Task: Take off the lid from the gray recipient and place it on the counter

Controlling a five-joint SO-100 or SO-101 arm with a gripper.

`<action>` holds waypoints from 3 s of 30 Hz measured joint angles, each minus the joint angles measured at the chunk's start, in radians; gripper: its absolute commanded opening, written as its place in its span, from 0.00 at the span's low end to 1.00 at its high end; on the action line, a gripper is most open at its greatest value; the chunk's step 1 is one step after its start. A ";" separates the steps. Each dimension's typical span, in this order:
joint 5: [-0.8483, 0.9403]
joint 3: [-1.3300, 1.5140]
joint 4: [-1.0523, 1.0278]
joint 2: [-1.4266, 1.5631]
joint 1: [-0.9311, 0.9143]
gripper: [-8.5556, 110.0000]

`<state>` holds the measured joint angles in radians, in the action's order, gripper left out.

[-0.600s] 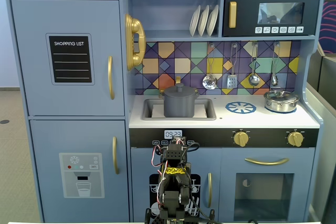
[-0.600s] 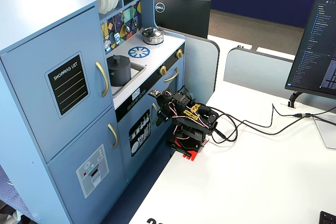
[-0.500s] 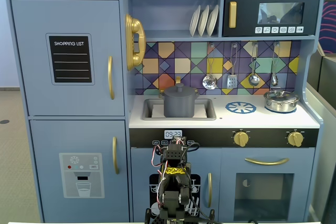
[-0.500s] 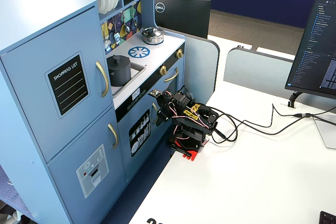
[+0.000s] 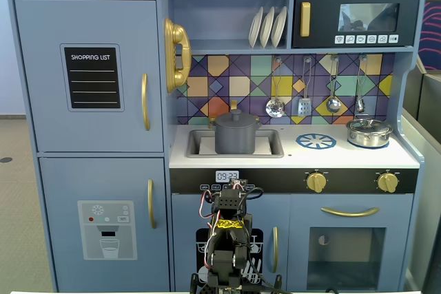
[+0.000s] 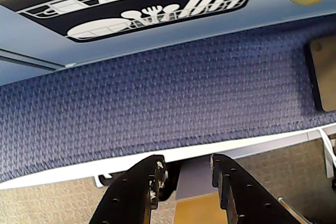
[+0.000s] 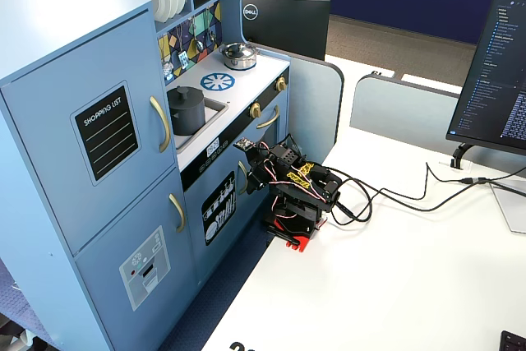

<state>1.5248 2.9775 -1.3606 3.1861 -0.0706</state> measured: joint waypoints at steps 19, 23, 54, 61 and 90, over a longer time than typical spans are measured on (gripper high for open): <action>0.038 -0.733 0.719 -0.379 -0.011 0.07; 0.057 -0.804 0.827 -0.462 -0.009 0.08; 0.064 -0.916 1.210 -0.891 -0.009 0.23; 0.086 -0.948 1.250 -0.979 -0.009 0.22; 0.149 -1.098 1.304 -1.098 0.018 0.07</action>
<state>1.6736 1.8791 -0.0568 2.0877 -0.0522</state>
